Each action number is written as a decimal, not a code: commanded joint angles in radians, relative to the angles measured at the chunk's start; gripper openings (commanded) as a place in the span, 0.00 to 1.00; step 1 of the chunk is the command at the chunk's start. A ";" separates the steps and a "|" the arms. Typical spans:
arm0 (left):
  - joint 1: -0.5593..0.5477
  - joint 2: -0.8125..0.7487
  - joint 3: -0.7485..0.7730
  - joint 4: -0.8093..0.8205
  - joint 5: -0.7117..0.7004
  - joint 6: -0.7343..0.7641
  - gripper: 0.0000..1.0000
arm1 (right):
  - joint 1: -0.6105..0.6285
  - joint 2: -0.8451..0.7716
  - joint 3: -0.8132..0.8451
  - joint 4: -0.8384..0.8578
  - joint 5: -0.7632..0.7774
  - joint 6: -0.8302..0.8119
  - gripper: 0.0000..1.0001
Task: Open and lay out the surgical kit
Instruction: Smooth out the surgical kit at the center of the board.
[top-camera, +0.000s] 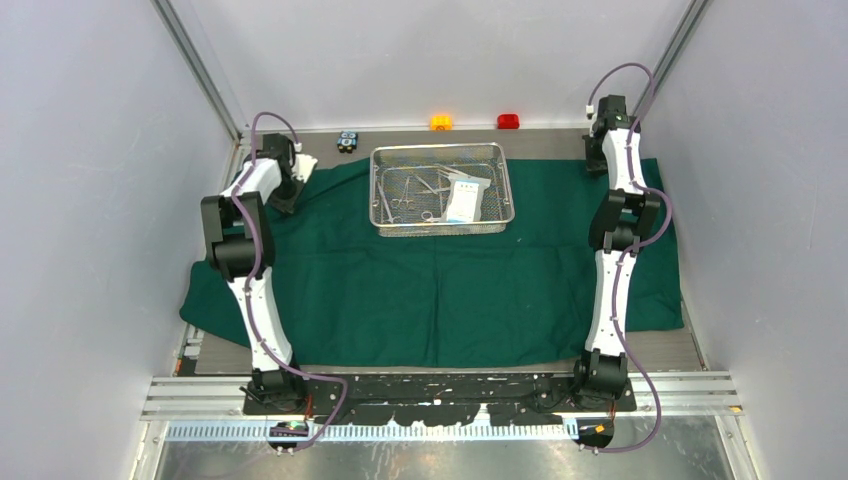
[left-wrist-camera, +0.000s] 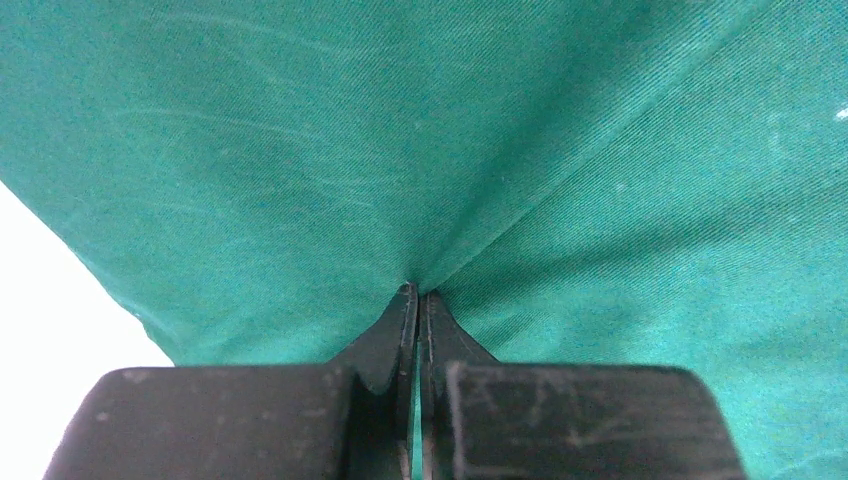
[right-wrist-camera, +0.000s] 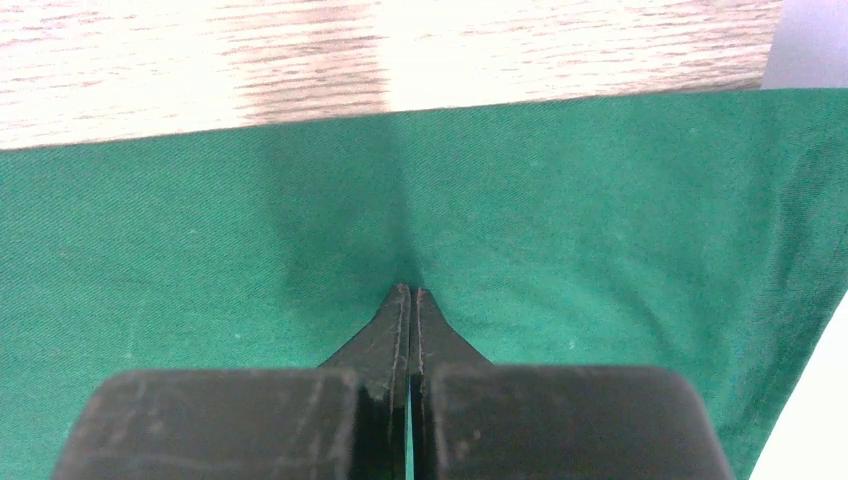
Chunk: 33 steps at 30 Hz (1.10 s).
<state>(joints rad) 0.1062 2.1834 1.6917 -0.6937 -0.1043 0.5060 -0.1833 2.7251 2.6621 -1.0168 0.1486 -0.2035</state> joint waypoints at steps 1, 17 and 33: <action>0.024 0.036 0.024 -0.140 -0.042 -0.024 0.00 | -0.002 -0.012 -0.029 0.045 -0.046 0.008 0.01; 0.004 0.097 0.191 -0.209 0.021 -0.063 0.00 | -0.066 -0.225 -0.212 0.133 -0.196 0.134 0.81; -0.007 0.098 0.194 -0.208 0.026 -0.054 0.00 | -0.032 -0.214 -0.407 0.093 -0.301 0.120 0.82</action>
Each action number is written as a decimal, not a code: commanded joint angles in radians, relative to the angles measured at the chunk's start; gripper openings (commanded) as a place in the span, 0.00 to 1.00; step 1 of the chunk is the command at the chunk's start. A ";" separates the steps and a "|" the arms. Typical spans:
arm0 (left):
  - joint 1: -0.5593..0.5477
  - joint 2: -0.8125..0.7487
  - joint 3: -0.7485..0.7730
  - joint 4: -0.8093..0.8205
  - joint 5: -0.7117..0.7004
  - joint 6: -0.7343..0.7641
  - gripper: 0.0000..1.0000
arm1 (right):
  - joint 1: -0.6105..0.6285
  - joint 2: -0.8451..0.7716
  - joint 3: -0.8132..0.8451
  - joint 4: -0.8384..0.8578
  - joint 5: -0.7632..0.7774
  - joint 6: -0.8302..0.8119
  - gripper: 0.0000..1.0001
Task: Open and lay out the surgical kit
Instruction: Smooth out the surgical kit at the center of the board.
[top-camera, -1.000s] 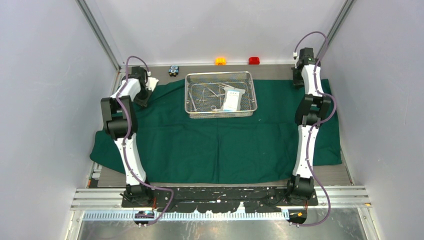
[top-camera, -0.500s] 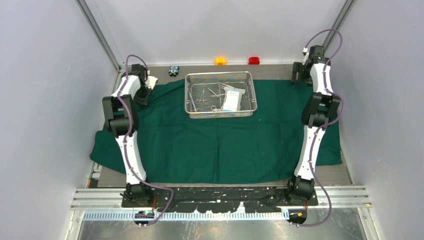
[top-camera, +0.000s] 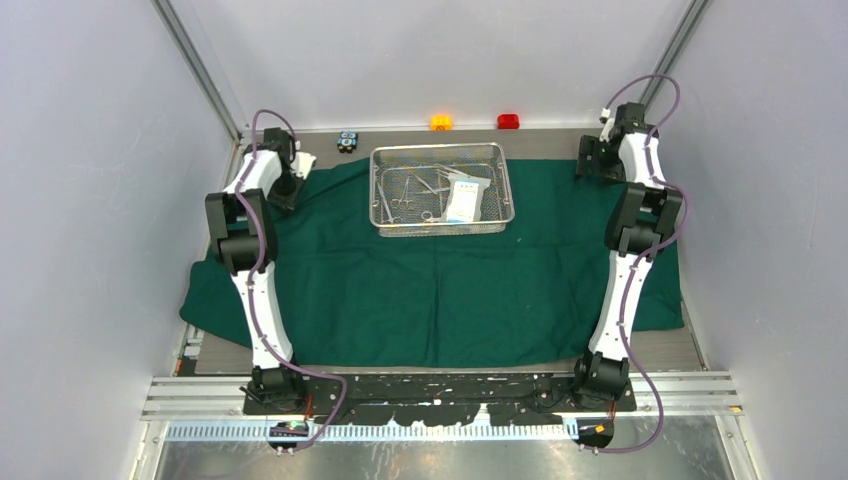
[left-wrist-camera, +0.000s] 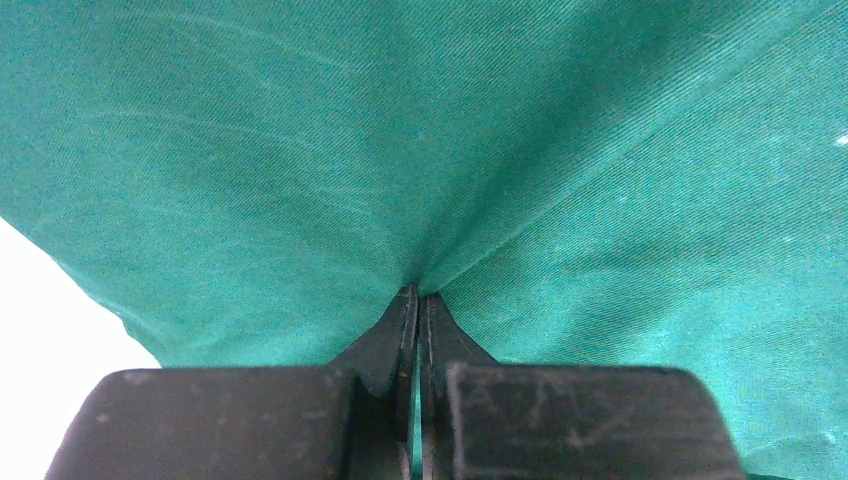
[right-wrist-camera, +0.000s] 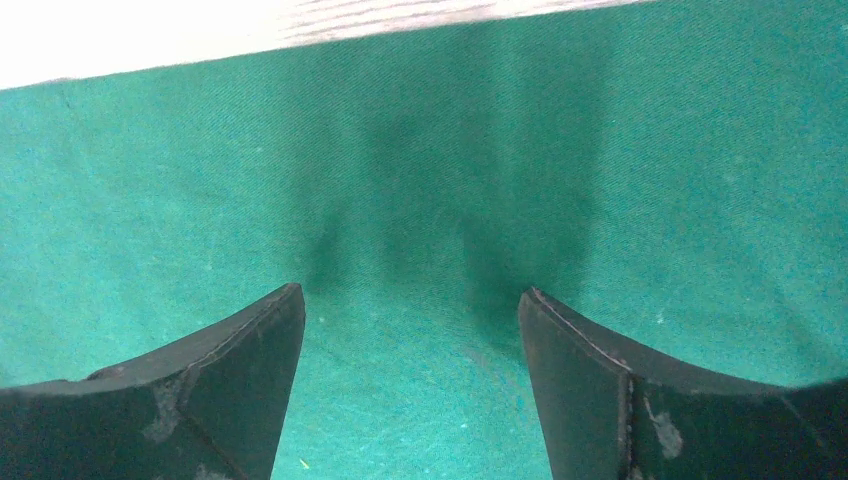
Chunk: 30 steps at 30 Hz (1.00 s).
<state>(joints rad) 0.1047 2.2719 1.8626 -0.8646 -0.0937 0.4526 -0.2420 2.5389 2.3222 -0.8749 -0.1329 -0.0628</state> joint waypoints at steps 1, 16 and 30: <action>-0.005 0.009 0.024 -0.037 0.015 0.000 0.00 | 0.032 -0.030 -0.082 -0.055 -0.021 -0.027 0.79; -0.004 0.006 0.022 -0.043 0.009 0.010 0.00 | 0.053 0.004 -0.067 -0.102 0.026 -0.079 0.35; -0.004 0.008 0.001 -0.048 0.008 0.026 0.00 | 0.054 0.102 0.125 -0.114 0.213 -0.114 0.00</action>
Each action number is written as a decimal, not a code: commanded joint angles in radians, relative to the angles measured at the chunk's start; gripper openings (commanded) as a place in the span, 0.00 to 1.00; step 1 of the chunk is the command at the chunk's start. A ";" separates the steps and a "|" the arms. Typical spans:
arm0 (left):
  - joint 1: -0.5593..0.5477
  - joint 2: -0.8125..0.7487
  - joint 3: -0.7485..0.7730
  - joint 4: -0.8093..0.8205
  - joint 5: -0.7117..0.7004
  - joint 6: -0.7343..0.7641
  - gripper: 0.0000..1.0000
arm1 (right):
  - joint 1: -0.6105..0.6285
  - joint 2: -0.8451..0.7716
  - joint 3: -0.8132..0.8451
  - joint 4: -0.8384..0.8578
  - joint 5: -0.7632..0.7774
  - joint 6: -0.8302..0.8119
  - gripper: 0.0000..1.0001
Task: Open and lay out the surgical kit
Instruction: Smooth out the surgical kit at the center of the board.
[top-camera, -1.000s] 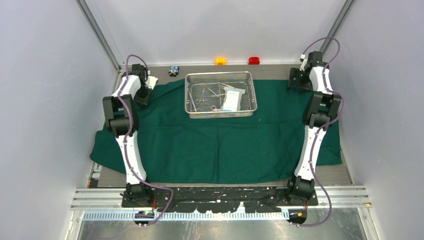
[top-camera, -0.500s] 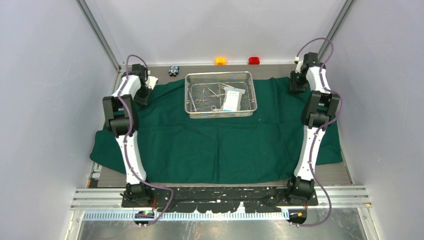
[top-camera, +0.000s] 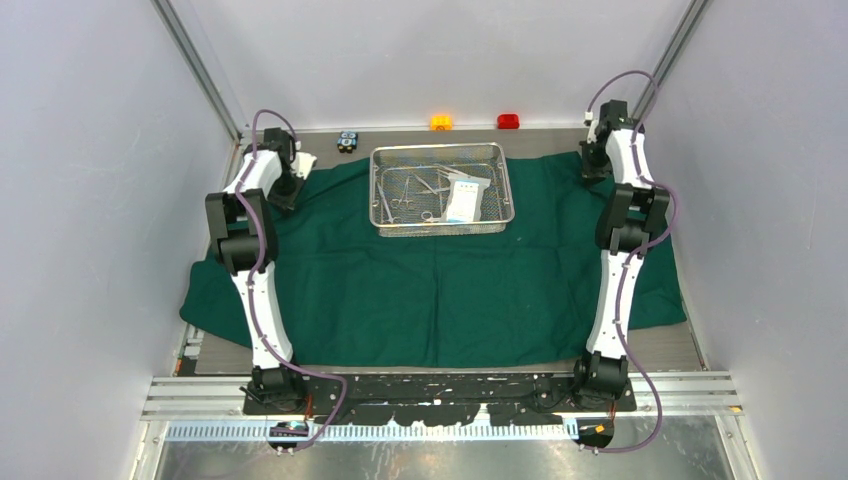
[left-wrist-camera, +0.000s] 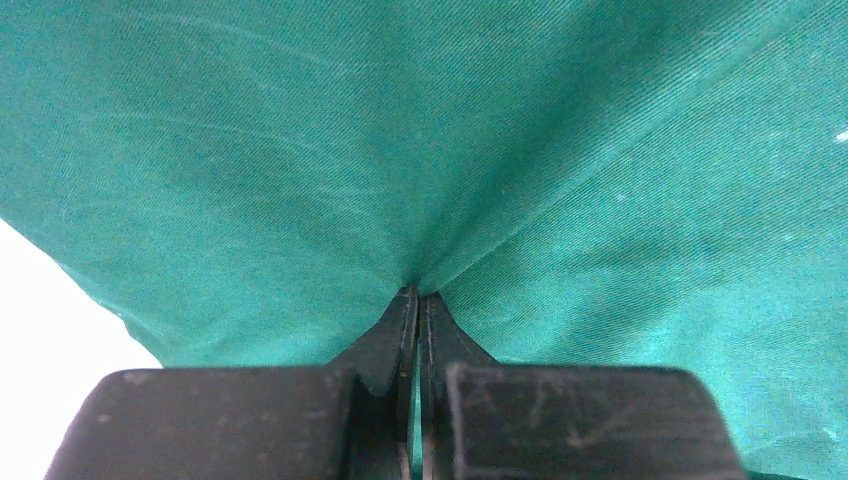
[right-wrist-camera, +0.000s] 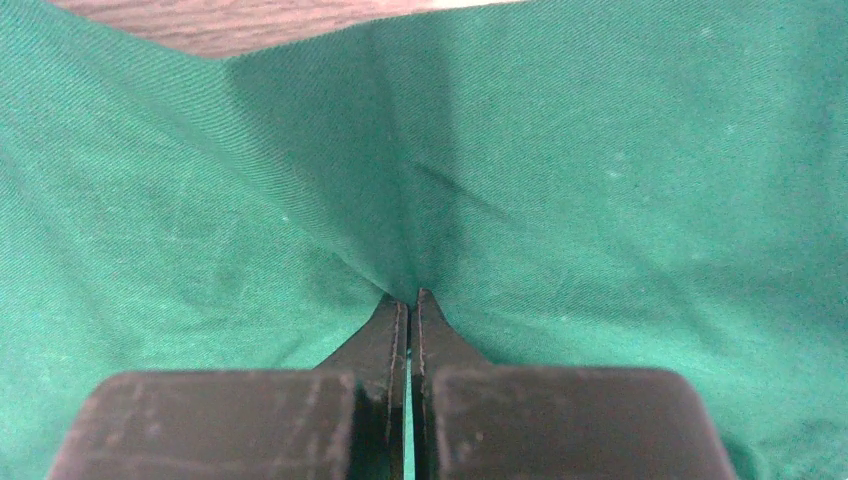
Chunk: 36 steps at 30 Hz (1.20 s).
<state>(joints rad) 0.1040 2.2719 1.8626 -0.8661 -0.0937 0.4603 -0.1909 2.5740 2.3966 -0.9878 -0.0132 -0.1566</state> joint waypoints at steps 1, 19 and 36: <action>-0.004 0.006 -0.001 -0.046 0.004 0.020 0.00 | 0.003 0.074 0.067 0.000 0.112 -0.023 0.00; -0.002 0.041 0.048 -0.063 -0.018 -0.020 0.00 | 0.002 0.162 0.228 0.030 0.236 -0.056 0.01; -0.001 0.138 0.207 -0.094 -0.017 -0.074 0.00 | 0.003 0.157 0.223 0.072 0.243 -0.057 0.00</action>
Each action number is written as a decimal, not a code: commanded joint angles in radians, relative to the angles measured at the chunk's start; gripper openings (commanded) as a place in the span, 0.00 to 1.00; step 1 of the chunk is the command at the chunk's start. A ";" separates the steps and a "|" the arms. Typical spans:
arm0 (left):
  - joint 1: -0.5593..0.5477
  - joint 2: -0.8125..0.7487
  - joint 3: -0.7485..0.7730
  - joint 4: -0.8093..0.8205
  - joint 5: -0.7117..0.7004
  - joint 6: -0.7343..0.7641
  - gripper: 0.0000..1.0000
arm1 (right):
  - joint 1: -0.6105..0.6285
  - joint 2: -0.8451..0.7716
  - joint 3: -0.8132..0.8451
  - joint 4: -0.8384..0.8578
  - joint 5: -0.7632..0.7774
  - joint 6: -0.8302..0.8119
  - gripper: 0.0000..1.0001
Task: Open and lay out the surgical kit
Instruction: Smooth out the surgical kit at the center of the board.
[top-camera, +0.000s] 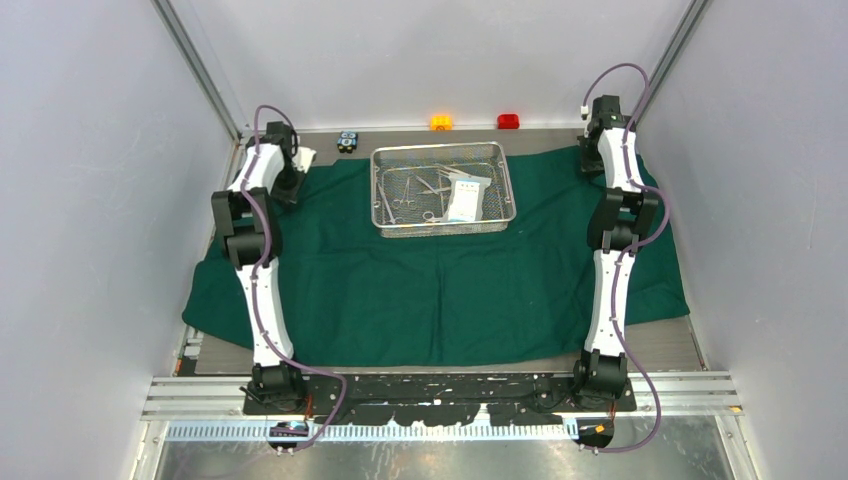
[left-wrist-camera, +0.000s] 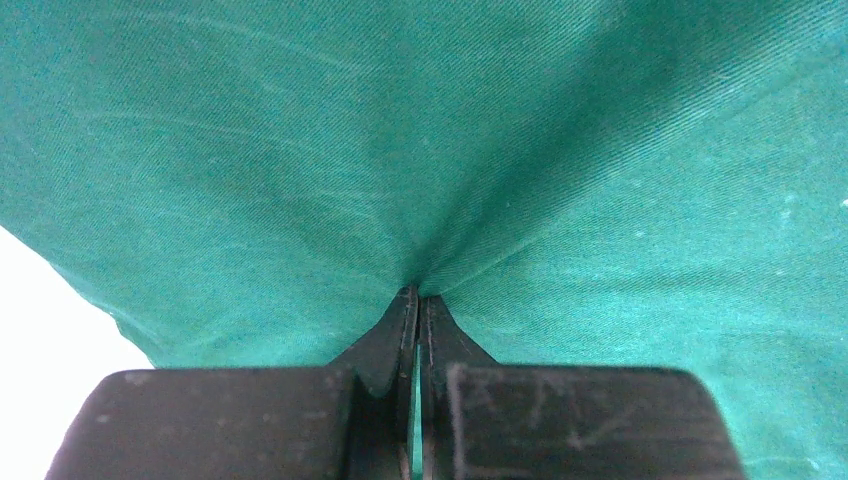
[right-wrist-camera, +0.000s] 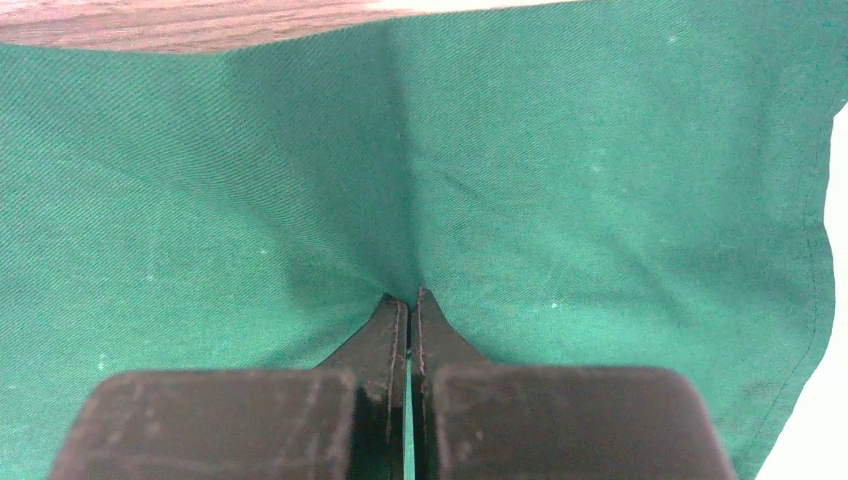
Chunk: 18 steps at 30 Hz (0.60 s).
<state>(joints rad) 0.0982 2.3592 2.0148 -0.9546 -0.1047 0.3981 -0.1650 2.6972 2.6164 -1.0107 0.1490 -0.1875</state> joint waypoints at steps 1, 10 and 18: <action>0.005 0.055 0.064 -0.006 -0.007 -0.012 0.00 | -0.023 0.025 -0.013 0.096 0.078 -0.027 0.00; 0.031 0.079 0.108 -0.014 -0.035 0.009 0.00 | -0.027 -0.059 -0.159 0.139 0.079 -0.036 0.00; 0.071 0.092 0.127 -0.010 -0.046 0.024 0.00 | -0.028 -0.060 -0.160 0.132 0.083 -0.033 0.00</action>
<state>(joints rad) 0.1127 2.4107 2.1101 -0.9939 -0.0853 0.3969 -0.1642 2.6308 2.4756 -0.9134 0.1513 -0.2043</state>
